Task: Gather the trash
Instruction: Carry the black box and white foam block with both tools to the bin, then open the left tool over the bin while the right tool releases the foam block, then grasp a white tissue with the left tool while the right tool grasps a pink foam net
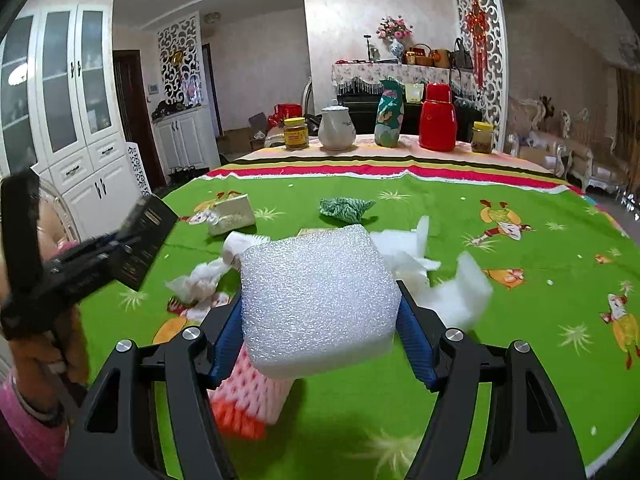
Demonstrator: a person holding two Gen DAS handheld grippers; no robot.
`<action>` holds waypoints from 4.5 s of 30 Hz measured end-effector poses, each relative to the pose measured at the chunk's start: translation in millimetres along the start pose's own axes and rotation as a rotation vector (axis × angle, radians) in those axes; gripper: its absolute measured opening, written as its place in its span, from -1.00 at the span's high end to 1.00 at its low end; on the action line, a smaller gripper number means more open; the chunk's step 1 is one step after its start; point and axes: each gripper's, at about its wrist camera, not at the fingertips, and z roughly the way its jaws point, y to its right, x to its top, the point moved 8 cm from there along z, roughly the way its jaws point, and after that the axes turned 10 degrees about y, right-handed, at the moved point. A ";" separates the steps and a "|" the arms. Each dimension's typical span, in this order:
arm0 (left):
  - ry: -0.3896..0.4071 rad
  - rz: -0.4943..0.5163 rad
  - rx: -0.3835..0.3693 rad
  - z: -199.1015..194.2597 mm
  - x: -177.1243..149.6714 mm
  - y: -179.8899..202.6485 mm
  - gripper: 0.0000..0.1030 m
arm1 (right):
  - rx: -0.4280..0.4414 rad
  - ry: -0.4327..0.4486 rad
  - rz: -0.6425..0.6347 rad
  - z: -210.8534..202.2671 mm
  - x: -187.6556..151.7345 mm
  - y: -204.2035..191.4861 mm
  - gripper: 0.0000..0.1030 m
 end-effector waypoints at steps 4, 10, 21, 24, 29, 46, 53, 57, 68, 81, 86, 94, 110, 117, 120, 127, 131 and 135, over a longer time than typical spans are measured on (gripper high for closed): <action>0.008 -0.002 -0.015 -32.2 -9.4 5.2 0.26 | 0.009 -0.001 0.021 -17.0 -12.9 -6.5 -0.28; -0.001 0.011 -0.002 -72.7 -32.0 3.9 0.26 | 0.014 0.013 0.005 -40.0 -25.5 -28.9 -0.28; 0.003 0.051 0.024 -131.4 -57.0 -11.9 0.26 | 0.090 0.037 -0.006 -67.6 -38.3 -81.8 -0.28; -0.001 0.048 0.060 -139.8 -62.2 -29.2 0.26 | 0.119 0.027 -0.018 -63.7 -39.6 -98.2 -0.28; -0.009 0.016 0.104 -149.6 -65.7 -57.3 0.26 | 0.155 0.014 -0.039 -54.6 -41.0 -121.9 -0.28; 0.035 -0.039 0.282 -219.4 -43.9 -156.7 0.26 | 0.383 -0.009 -0.174 -11.2 -30.1 -260.7 -0.29; 0.028 -0.092 0.360 -254.2 -36.2 -224.1 0.26 | 0.517 -0.037 -0.199 11.8 -28.3 -328.6 -0.29; 0.018 -0.128 0.418 -263.1 -31.9 -267.3 0.26 | 0.581 -0.061 -0.211 26.7 -26.8 -367.7 -0.29; -0.058 -0.189 0.444 -250.5 -47.1 -352.8 0.25 | 0.682 -0.060 -0.262 60.3 -29.1 -445.2 -0.29; -0.013 -0.192 0.558 -271.2 -53.2 -369.5 -0.67 | 0.689 -0.069 -0.246 72.7 -37.3 -453.0 -0.63; 0.025 -0.123 0.621 -285.4 -43.7 -344.6 -0.91 | 0.592 -0.016 -0.300 56.8 -29.9 -407.6 -0.63; 0.033 -0.079 0.419 -236.6 -24.8 -251.9 -0.91 | 0.427 -0.018 -0.217 57.2 -26.4 -299.3 -0.63; -0.132 -0.019 0.102 -78.1 -46.3 -63.7 -0.91 | 0.067 -0.021 -0.086 -5.9 -28.2 -91.1 -0.63; -0.195 0.005 0.064 -18.7 -50.9 -26.4 -0.90 | 0.005 -0.125 0.007 3.3 -65.6 -44.1 -0.64; -0.202 0.009 0.073 -7.5 -50.4 -25.9 -0.90 | 0.021 -0.142 0.023 9.7 -67.3 -42.8 -0.64; -0.258 0.009 0.084 11.2 -58.4 -31.6 -0.89 | 0.068 -0.217 0.031 36.2 -79.2 -49.7 -0.60; -0.286 0.027 0.079 30.5 -60.0 -25.5 -0.89 | 0.107 -0.222 0.090 35.6 -84.4 -44.1 0.04; -0.324 0.033 0.078 57.4 -62.3 -17.8 -0.80 | 0.095 -0.153 0.120 22.9 -74.5 -32.3 0.38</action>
